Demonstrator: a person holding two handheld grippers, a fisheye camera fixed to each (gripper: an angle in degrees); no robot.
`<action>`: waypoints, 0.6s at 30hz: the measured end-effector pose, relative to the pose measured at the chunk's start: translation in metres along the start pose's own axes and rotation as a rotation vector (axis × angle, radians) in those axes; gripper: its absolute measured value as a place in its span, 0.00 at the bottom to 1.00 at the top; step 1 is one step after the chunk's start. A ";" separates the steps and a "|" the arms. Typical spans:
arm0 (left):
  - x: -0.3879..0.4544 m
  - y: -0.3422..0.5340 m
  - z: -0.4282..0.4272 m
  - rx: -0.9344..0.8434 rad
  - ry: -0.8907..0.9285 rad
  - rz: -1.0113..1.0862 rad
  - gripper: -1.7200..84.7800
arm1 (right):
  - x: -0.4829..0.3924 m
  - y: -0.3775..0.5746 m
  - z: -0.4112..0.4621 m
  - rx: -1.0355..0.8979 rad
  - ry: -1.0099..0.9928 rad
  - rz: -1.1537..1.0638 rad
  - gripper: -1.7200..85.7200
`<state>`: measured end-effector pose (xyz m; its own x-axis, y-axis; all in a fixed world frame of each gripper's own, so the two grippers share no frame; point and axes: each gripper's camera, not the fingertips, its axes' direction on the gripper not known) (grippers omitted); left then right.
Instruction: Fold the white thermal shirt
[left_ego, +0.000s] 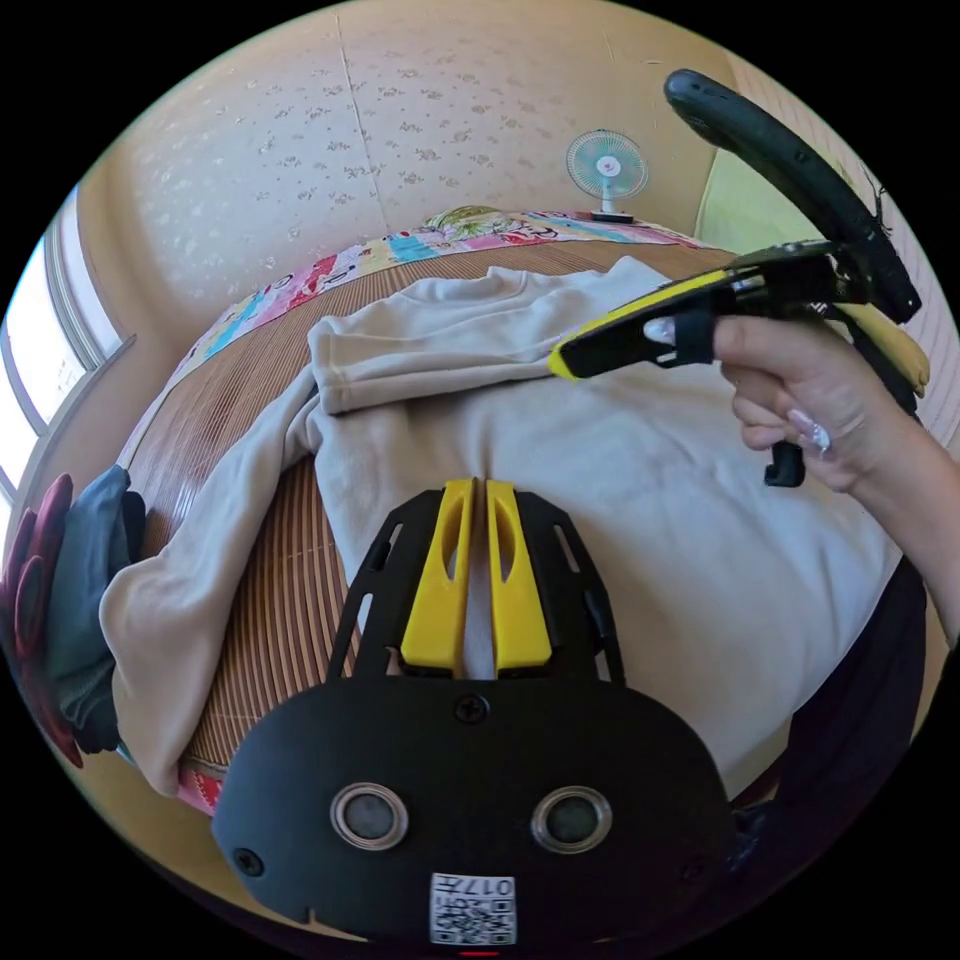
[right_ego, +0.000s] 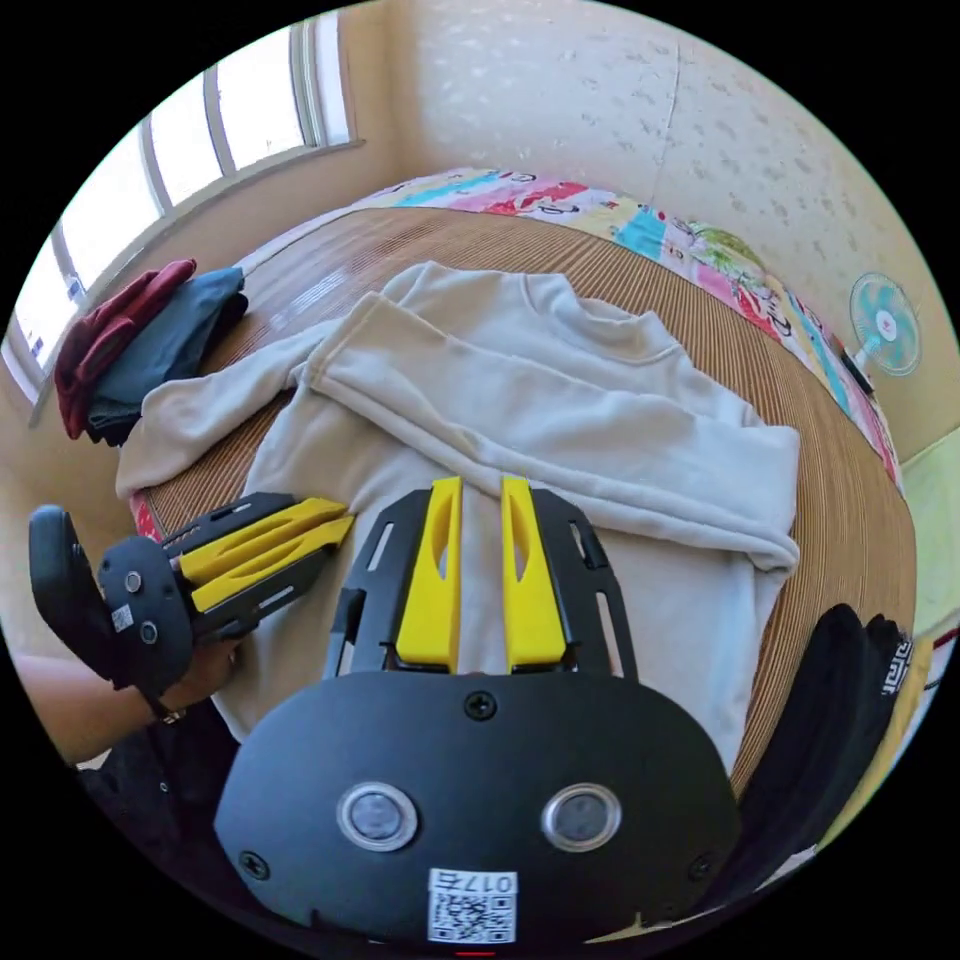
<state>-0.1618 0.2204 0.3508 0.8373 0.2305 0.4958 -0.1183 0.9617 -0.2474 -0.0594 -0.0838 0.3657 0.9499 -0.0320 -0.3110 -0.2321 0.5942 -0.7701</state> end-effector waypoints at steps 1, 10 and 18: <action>0.003 -0.006 -0.003 0.001 -0.001 0.000 0.04 | 0.005 0.005 -0.005 0.013 -0.015 0.019 0.10; 0.018 -0.053 -0.031 0.004 -0.022 0.008 0.04 | 0.059 0.107 -0.007 -0.080 0.539 0.295 0.11; 0.018 -0.096 -0.066 0.009 -0.046 0.013 0.05 | 0.119 0.130 -0.027 0.059 0.137 0.468 0.10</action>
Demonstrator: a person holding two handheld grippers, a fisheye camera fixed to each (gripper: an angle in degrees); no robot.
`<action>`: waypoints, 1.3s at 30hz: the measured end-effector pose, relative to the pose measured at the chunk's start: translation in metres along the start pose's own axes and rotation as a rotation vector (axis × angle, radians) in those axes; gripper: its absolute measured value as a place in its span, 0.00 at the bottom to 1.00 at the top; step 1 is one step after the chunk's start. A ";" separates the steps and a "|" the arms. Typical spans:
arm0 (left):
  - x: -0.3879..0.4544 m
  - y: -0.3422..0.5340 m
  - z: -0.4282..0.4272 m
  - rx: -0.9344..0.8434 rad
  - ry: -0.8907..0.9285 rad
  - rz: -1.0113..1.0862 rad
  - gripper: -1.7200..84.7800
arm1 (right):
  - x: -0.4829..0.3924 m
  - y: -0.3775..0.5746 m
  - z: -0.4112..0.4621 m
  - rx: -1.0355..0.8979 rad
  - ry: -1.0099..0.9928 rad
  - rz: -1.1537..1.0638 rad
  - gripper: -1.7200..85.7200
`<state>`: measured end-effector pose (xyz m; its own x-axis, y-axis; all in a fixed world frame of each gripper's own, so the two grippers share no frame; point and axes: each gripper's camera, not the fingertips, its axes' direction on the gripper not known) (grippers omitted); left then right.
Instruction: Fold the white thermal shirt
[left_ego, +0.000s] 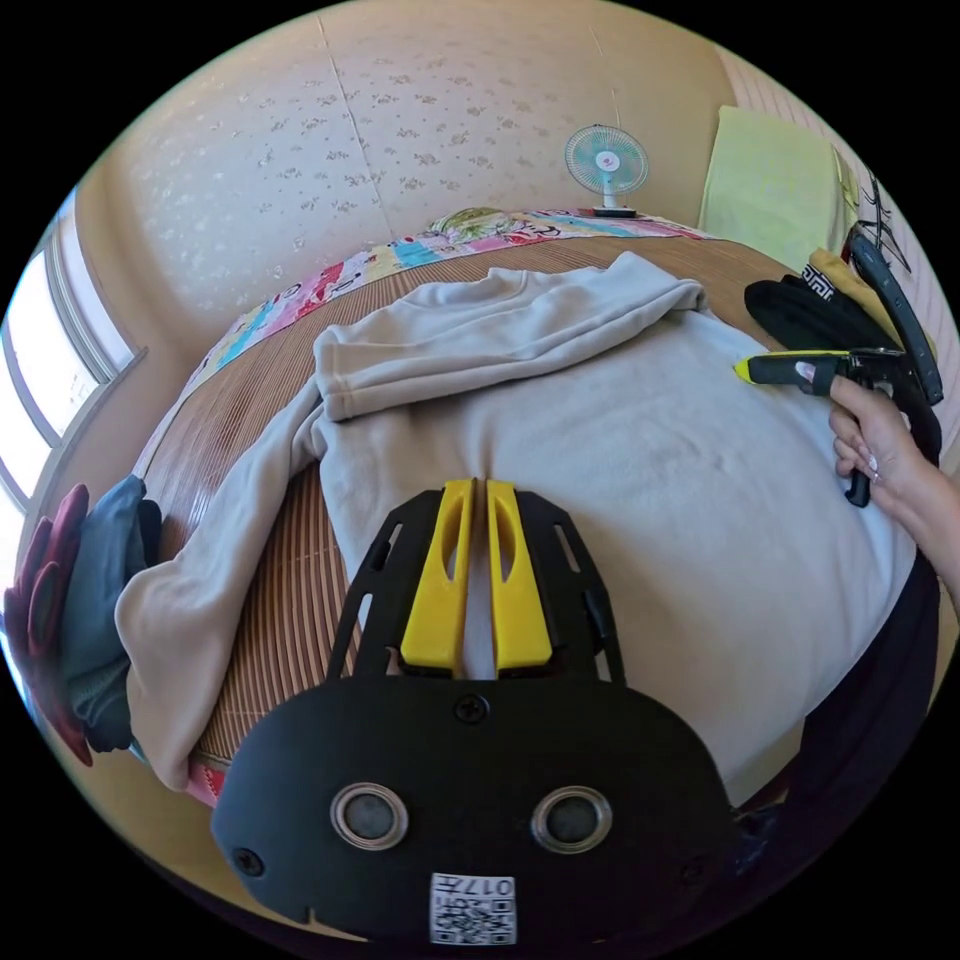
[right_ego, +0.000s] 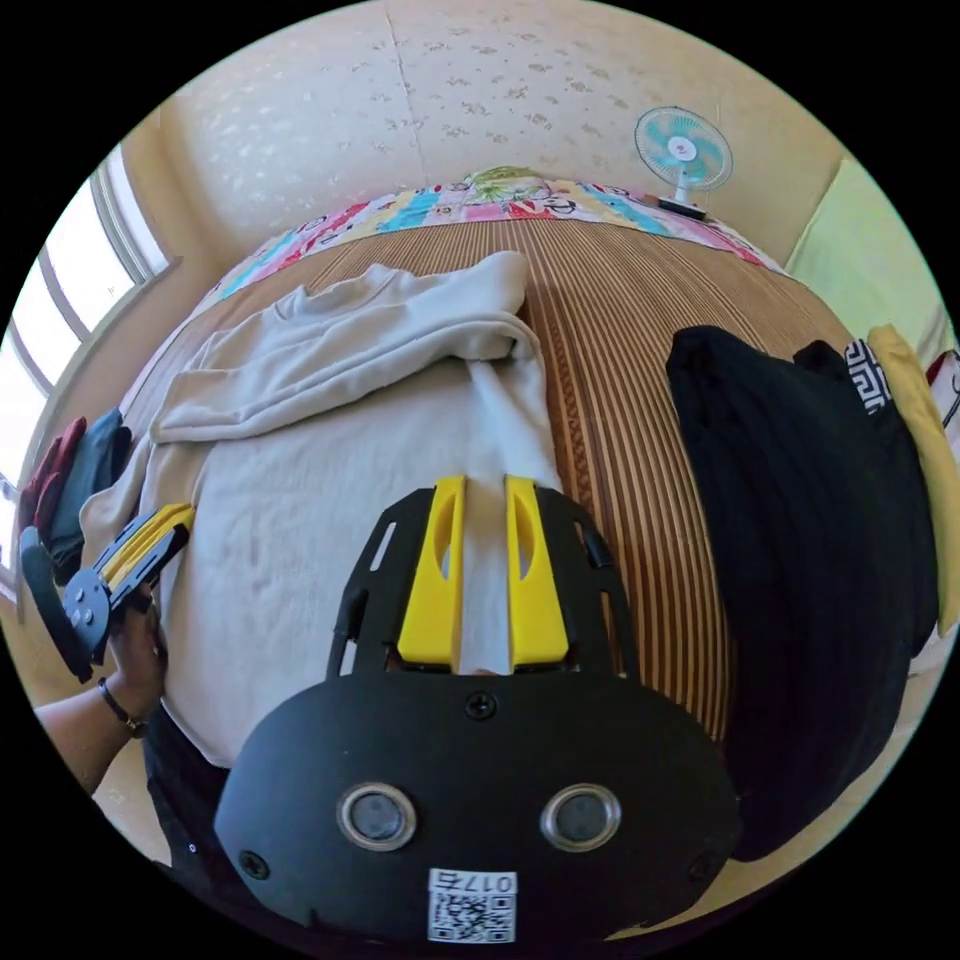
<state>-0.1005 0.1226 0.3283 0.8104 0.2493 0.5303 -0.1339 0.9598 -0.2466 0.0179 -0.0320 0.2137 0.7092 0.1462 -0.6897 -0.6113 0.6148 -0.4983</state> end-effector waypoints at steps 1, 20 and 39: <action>-0.002 -0.006 -0.006 0.001 -0.003 0.000 0.05 | -0.004 -0.001 0.001 -0.007 0.017 -0.014 0.10; -0.299 0.076 -0.281 0.134 -0.189 -0.782 0.16 | 0.042 -0.028 -0.021 -0.024 -0.108 0.017 0.08; -0.493 0.160 -0.424 0.437 0.089 -1.148 0.05 | 0.111 -0.064 -0.068 -0.022 -0.318 0.102 0.06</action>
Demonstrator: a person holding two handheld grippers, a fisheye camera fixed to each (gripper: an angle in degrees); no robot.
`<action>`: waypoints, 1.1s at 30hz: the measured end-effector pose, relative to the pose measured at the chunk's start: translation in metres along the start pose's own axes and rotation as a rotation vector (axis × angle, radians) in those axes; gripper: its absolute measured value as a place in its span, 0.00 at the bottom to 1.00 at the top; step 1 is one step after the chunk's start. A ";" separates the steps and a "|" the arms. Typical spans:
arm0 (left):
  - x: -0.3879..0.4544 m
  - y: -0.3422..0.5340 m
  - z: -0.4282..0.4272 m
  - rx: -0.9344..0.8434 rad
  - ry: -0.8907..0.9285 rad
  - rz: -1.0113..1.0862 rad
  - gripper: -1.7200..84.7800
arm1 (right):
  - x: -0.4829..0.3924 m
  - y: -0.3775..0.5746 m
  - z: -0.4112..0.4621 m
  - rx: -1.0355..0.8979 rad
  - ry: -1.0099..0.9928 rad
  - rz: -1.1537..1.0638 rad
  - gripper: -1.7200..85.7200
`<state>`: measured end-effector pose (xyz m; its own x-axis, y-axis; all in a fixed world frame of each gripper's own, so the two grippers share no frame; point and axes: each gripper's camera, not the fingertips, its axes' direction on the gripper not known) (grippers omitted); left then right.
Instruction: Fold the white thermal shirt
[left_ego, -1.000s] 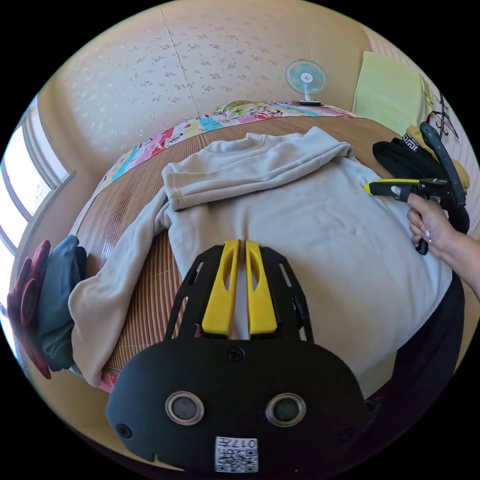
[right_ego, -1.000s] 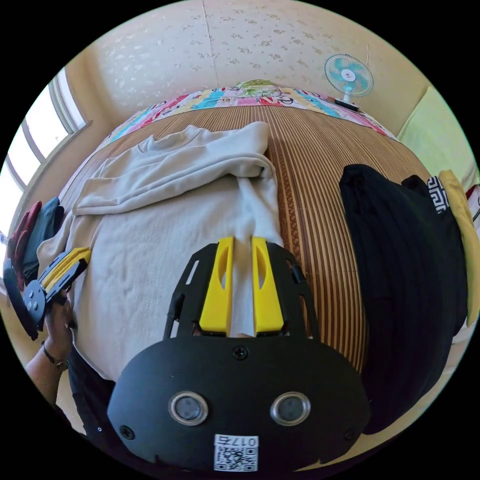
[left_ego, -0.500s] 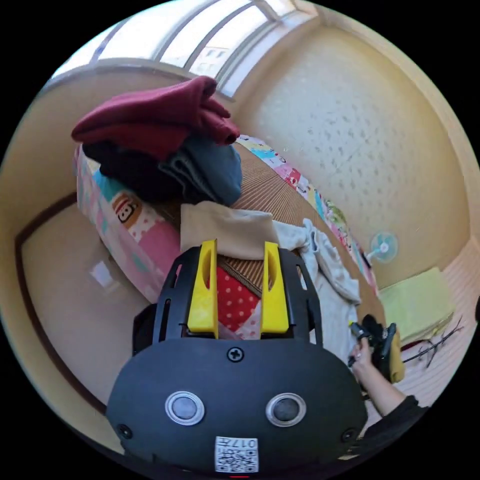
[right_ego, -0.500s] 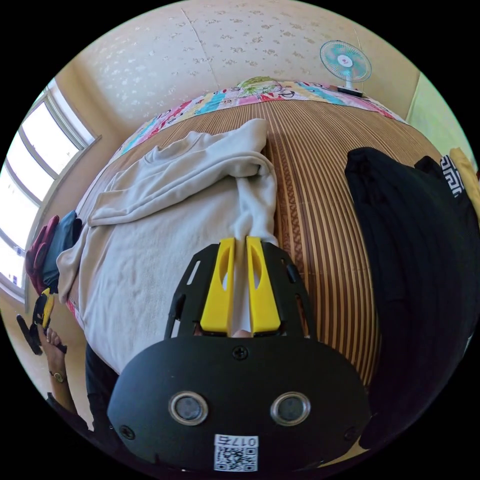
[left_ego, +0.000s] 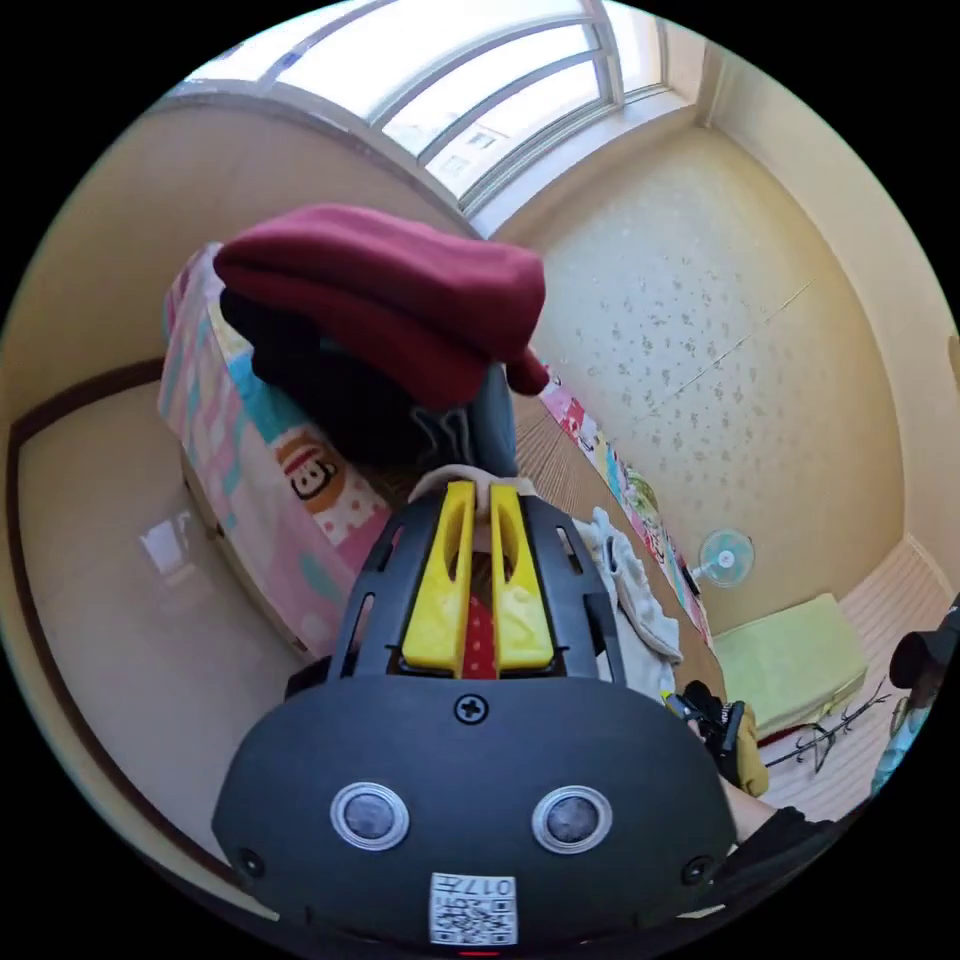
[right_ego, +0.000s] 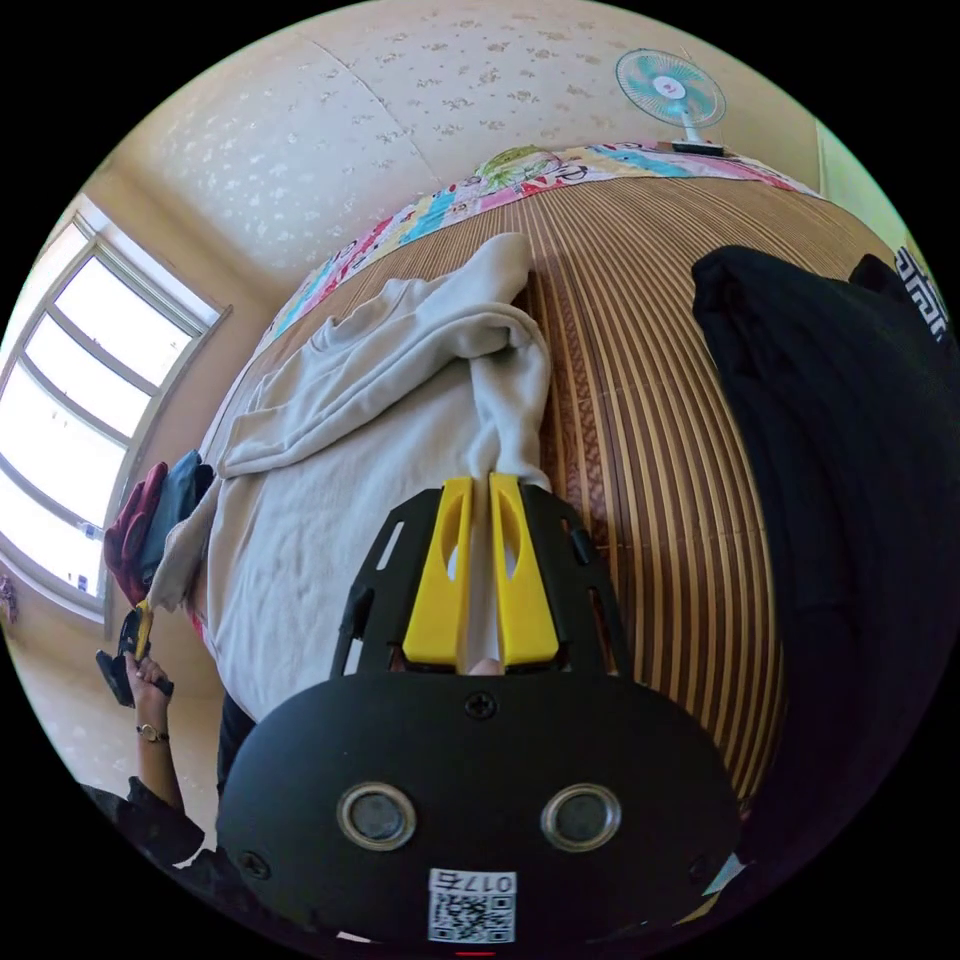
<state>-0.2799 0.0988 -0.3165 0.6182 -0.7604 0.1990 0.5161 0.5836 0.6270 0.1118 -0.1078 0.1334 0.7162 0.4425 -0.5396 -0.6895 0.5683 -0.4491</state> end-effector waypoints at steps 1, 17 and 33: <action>-0.008 -0.004 -0.020 0.063 -0.051 -0.018 0.06 | 0.002 -0.001 -0.002 0.000 -0.011 0.004 0.06; -0.114 0.089 -0.025 -0.014 0.126 -0.447 0.20 | 0.023 -0.028 -0.051 0.001 -0.146 0.048 0.06; 0.371 0.059 0.060 -0.078 0.678 0.173 0.08 | 0.020 -0.044 -0.085 0.002 -0.187 0.067 0.05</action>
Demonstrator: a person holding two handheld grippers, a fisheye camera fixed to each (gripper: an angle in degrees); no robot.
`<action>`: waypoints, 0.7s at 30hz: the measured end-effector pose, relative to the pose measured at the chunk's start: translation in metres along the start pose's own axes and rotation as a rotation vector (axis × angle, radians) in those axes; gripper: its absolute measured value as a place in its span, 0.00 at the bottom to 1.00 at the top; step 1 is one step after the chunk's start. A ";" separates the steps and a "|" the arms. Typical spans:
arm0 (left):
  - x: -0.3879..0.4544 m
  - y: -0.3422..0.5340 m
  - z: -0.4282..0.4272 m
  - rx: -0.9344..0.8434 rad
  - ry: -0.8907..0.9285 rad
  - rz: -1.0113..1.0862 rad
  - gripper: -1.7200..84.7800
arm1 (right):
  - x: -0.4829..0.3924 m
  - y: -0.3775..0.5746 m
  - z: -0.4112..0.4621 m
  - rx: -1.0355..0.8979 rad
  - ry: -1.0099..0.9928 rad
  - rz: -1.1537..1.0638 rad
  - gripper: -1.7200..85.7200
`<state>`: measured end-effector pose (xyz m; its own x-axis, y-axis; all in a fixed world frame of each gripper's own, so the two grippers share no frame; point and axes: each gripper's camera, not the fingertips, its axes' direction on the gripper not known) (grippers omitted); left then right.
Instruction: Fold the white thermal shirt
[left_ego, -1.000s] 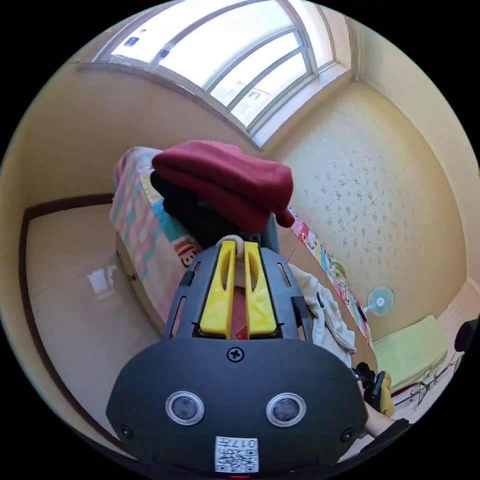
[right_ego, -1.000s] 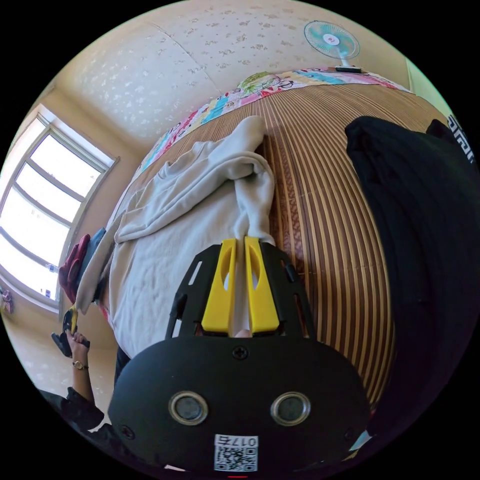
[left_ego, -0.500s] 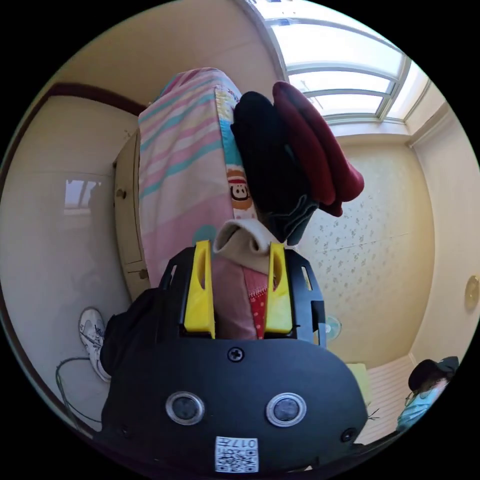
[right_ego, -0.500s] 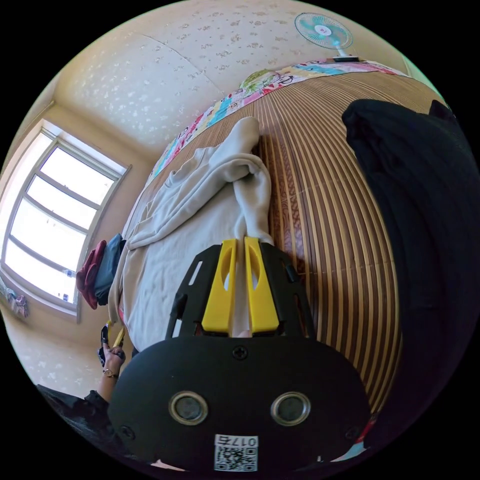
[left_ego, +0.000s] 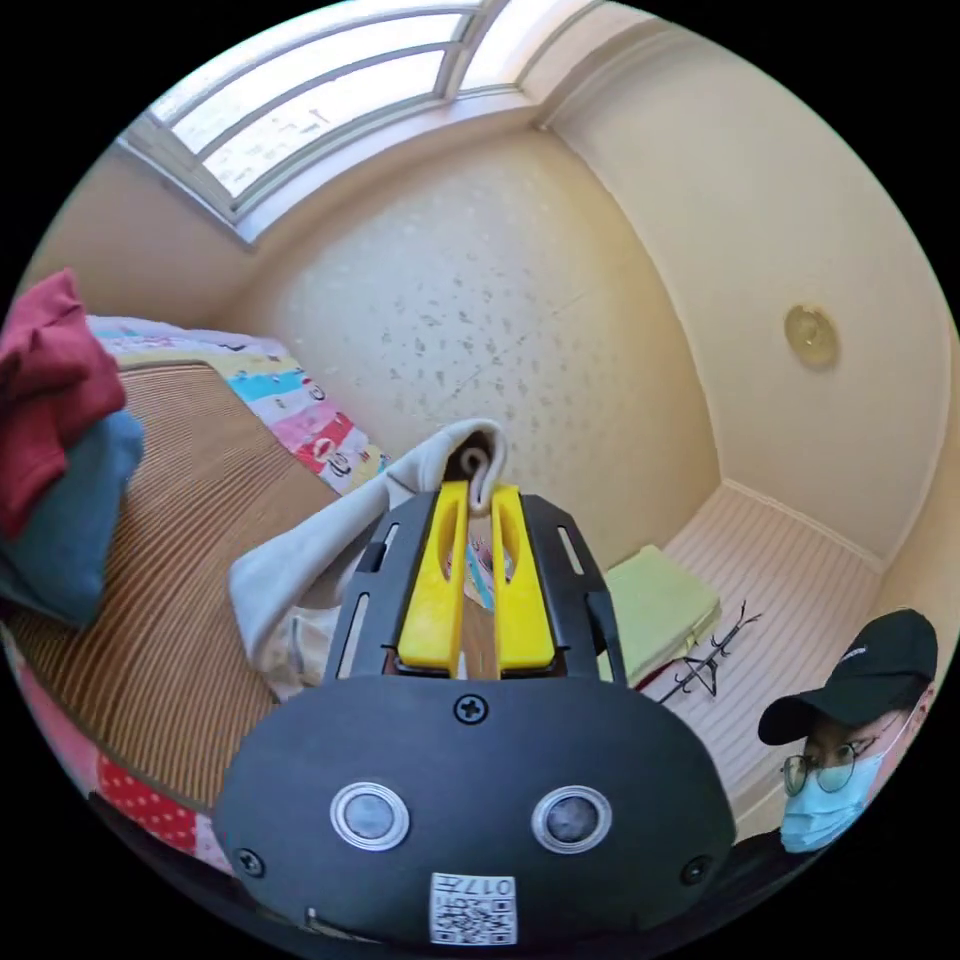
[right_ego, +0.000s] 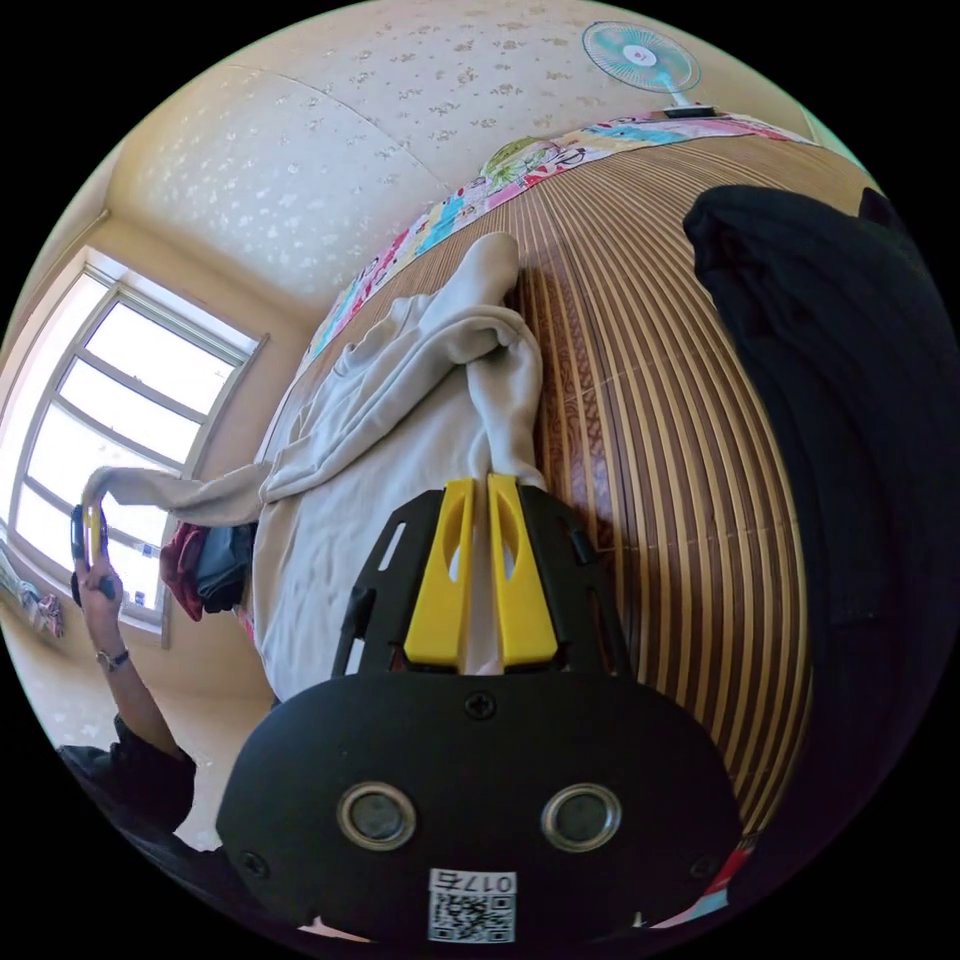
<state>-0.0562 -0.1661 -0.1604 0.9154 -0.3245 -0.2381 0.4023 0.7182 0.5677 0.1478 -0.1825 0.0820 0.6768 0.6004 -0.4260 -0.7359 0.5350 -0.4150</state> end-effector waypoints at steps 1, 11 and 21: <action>0.021 0.018 0.054 -0.074 0.062 0.006 0.11 | 0.000 0.000 -0.001 0.000 -0.003 0.001 0.05; 0.004 0.295 0.202 -0.481 0.068 0.100 0.18 | -0.001 -0.003 -0.019 0.003 -0.042 0.013 0.05; -0.128 0.365 0.179 -0.540 -0.656 0.400 0.16 | 0.001 -0.004 -0.031 0.001 -0.076 0.026 0.05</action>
<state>-0.0285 0.0274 0.2178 0.8627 -0.1562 0.4810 0.1621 0.9863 0.0296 0.1525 -0.2026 0.0585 0.6539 0.6575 -0.3742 -0.7532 0.5191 -0.4040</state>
